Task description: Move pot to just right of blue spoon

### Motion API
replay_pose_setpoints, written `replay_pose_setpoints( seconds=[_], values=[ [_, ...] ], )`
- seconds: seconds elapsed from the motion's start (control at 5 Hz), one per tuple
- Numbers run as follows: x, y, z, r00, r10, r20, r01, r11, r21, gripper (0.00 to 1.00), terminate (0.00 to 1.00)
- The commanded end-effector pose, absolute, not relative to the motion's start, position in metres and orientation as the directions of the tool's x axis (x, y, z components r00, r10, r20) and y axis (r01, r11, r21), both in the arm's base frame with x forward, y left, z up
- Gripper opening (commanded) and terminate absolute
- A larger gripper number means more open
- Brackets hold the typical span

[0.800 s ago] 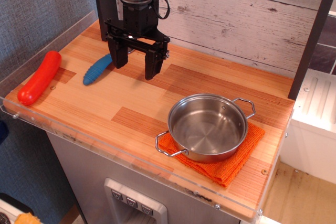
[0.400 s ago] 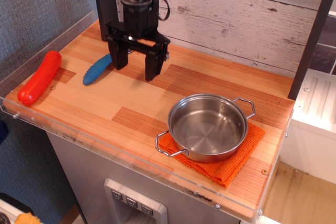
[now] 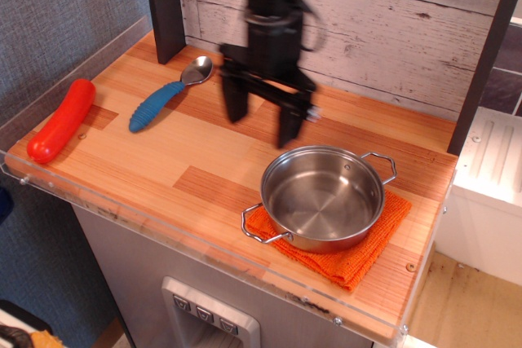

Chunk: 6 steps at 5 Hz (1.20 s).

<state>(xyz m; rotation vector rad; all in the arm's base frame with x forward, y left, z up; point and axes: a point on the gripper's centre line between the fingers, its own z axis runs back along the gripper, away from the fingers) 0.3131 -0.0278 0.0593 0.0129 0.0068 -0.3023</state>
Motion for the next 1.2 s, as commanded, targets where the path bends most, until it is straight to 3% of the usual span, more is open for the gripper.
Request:
replay_pose_setpoints(
  seconds=[0.0,0.4,0.6,1.0],
  values=[
    [0.29,-0.053,0.06,0.915,-0.404,-0.001,0.404,0.914,0.042,1.0,0.0],
    [0.292,-0.034,0.033,0.935,-0.349,-0.068,0.353,0.933,0.069,1.0,0.0],
    [0.293,-0.042,0.027,0.932,-0.354,-0.072,0.359,0.93,0.074,0.0,0.0],
    [0.292,-0.046,0.027,0.928,-0.366,-0.07,0.371,0.926,0.069,0.0,0.0]
  ],
)
